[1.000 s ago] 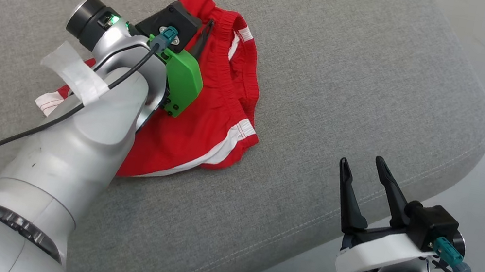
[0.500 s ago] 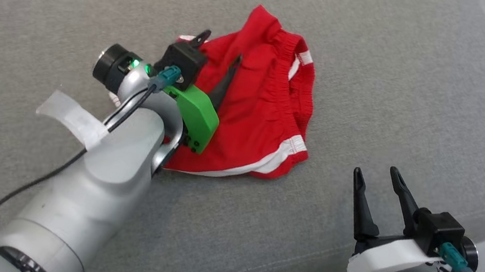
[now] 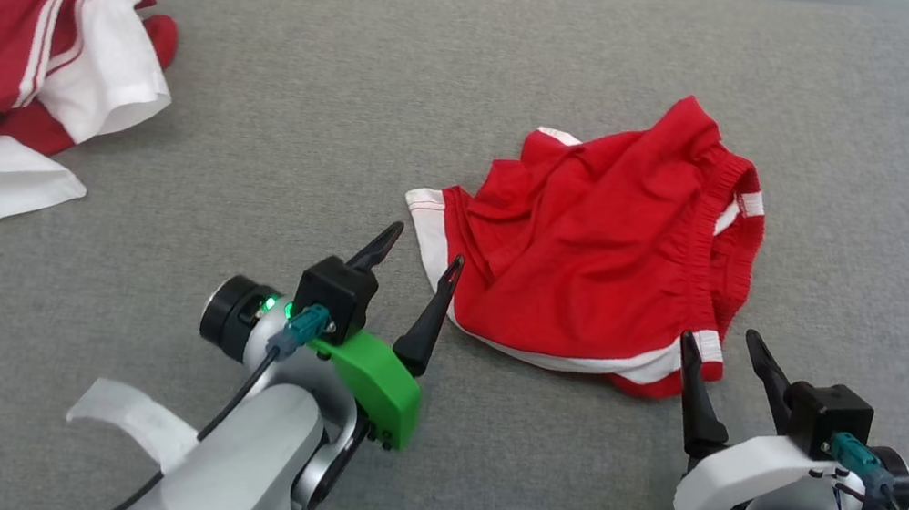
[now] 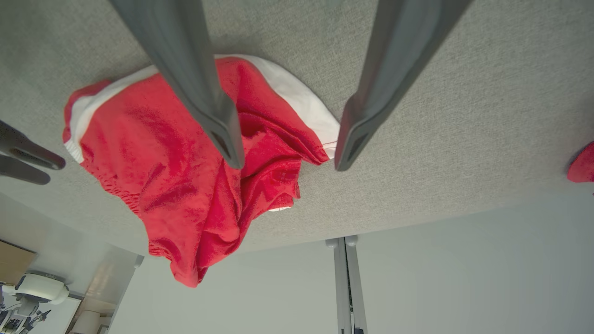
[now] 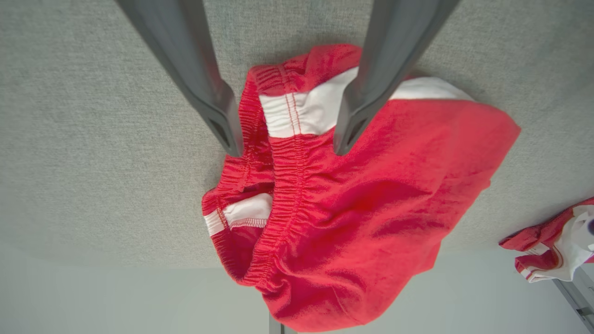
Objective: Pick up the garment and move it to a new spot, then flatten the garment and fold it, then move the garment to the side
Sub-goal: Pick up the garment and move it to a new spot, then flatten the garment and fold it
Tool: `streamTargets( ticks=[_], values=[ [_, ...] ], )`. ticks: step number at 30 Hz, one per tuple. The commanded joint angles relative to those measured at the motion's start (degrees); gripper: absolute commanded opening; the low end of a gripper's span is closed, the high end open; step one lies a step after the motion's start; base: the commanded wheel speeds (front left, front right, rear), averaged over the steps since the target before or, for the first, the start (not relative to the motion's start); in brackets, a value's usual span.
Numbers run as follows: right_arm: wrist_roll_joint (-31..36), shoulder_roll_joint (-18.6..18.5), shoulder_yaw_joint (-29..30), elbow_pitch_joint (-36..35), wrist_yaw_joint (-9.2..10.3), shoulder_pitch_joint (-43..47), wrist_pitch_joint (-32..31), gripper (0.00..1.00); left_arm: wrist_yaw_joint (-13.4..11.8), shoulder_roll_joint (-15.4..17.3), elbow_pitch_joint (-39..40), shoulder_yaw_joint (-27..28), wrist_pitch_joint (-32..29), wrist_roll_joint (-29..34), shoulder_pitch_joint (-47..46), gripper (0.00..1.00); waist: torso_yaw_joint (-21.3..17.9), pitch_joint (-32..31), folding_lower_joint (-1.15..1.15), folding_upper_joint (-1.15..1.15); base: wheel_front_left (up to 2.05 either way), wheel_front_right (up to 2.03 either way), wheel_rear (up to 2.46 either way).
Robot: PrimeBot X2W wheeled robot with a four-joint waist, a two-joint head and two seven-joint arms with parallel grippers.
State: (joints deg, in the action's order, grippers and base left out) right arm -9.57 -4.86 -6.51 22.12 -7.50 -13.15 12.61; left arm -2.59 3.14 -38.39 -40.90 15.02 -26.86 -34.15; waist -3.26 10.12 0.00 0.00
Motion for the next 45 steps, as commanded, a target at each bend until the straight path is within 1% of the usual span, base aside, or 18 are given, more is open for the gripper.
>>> streamTargets(
  ticks=[1,7,12,16,17,20,21,23,24,25,30,34,37,38,45],
  values=[
    [-0.68,-0.9,-0.12,1.23,0.02,-0.84,-0.6,1.0,-0.53,0.62,1.78,0.55,0.16,0.61,2.75,1.0,5.96,-3.6,0.0,0.0,0.0,0.0,0.0],
    [-3.07,-3.92,-0.14,6.51,0.02,-4.14,-1.72,1.0,-2.03,2.29,8.19,1.9,0.17,1.51,9.92,1.0,9.03,-3.88,0.0,0.0,0.0,0.0,0.0],
    [-6.27,-5.39,-0.08,12.0,0.02,-6.6,-3.76,1.0,-2.96,3.31,11.93,2.82,0.17,1.96,13.33,1.0,11.11,-4.05,0.0,0.0,0.0,0.0,0.0],
    [-12.64,-4.71,0.08,15.17,0.02,-7.99,-6.6,1.0,-3.26,3.85,13.73,3.06,0.17,1.95,14.56,1.0,12.16,-4.13,0.0,0.0,0.0,0.0,0.0],
    [-16.04,-5.01,-0.94,15.91,0.02,-8.55,-8.01,1.0,-3.37,4.06,14.31,3.16,0.17,1.88,14.89,1.0,12.46,-4.09,0.0,0.0,0.0,0.0,0.0],
    [-19.26,-6.24,-2.6,16.83,0.02,-9.39,-8.89,1.0,-3.61,4.42,14.98,3.33,0.17,1.75,14.94,1.0,12.77,-3.97,0.0,0.0,0.0,0.0,0.0],
    [-19.95,-6.58,-3.13,17.07,0.02,-9.73,-8.76,0.93,-3.65,4.53,15.1,3.44,0.17,1.68,14.95,1.0,12.84,-3.91,0.0,0.0,0.0,0.0,0.0],
    [-20.97,-7.07,-4.41,17.46,0.02,-10.28,-8.42,0.46,-3.85,4.63,15.33,3.52,0.17,1.56,14.99,1.0,12.91,-3.76,0.0,0.0,0.0,0.0,0.0],
    [-21.48,-7.4,-4.93,17.67,0.02,-10.62,-8.29,0.26,-3.9,4.68,15.44,3.56,0.17,1.48,15.02,1.0,12.93,-3.7,0.0,0.0,0.0,0.0,0.0],
    [-21.95,-7.77,-5.36,17.89,0.02,-10.89,-7.96,0.0,-3.88,4.76,15.49,3.6,0.17,1.43,15.06,1.0,12.94,-3.63,0.0,0.0,0.0,0.0,0.0],
    [-23.38,-9.29,-7.62,19.41,0.02,-12.98,-6.65,0.0,-4.1,5.04,15.77,3.75,0.17,1.16,15.05,1.0,12.85,-3.33,0.0,0.0,0.0,0.0,0.0],
    [-24.37,-10.49,-7.72,20.42,0.02,-15.11,-4.72,0.0,-4.38,5.33,16.14,3.99,0.17,0.97,14.96,1.0,12.53,-3.04,0.0,0.0,0.0,0.0,0.0],
    [-24.96,-11.31,-7.31,21.07,0.02,-16.05,-4.05,0.0,-4.47,5.46,16.36,4.07,0.18,0.97,14.92,1.0,12.33,-2.94,0.0,0.0,0.0,0.0,0.0],
    [-25.64,-12.37,-6.43,21.87,0.02,-16.98,-3.31,0.0,-4.58,5.43,16.62,4.17,0.18,0.9,14.92,1.0,12.14,-2.84,0.0,0.0,0.0,0.0,0.0],
    [-26.83,-16.61,-3.25,25.81,0.02,-19.13,-1.45,0.0,-4.44,5.5,16.99,4.36,0.18,0.65,14.72,1.0,11.64,-2.28,0.0,0.0,0.0,0.0,0.0]
  ],
)
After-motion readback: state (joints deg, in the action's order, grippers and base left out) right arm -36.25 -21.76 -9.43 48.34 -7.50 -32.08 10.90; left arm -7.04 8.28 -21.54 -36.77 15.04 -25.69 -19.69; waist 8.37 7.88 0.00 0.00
